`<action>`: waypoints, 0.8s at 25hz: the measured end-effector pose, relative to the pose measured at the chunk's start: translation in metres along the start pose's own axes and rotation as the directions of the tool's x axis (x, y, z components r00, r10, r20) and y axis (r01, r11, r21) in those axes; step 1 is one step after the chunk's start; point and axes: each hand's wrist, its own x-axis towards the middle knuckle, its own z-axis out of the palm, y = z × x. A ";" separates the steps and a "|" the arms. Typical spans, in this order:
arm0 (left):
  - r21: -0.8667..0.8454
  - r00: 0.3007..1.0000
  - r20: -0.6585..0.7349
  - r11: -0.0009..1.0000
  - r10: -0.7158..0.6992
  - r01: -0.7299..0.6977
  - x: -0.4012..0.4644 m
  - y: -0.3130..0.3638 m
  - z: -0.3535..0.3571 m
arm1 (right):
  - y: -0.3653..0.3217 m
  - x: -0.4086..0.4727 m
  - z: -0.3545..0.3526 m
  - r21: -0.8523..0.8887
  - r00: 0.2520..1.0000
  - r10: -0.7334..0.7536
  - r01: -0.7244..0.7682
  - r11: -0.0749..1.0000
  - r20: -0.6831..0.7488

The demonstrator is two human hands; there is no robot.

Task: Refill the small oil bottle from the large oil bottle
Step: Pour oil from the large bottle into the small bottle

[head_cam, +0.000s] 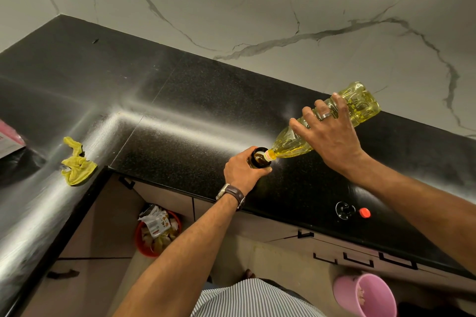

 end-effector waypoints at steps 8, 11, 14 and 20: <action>0.012 1.000 0.007 1.000 -0.012 0.012 0.001 -0.001 0.001 | 0.004 -0.002 0.000 0.001 0.999 0.013 -0.013 1.000 0.032; 0.010 1.000 0.011 1.000 -0.011 0.011 0.001 -0.002 0.002 | 0.004 -0.001 -0.001 0.009 0.999 0.021 -0.021 1.000 0.032; 0.011 1.000 0.010 1.000 -0.015 0.015 0.001 -0.002 0.002 | 0.002 0.000 -0.001 -0.001 0.999 0.015 -0.015 1.000 0.037; 0.003 1.000 0.010 1.000 -0.013 0.013 0.001 -0.002 0.001 | 0.001 0.001 0.000 -0.013 1.000 0.006 -0.006 1.000 0.027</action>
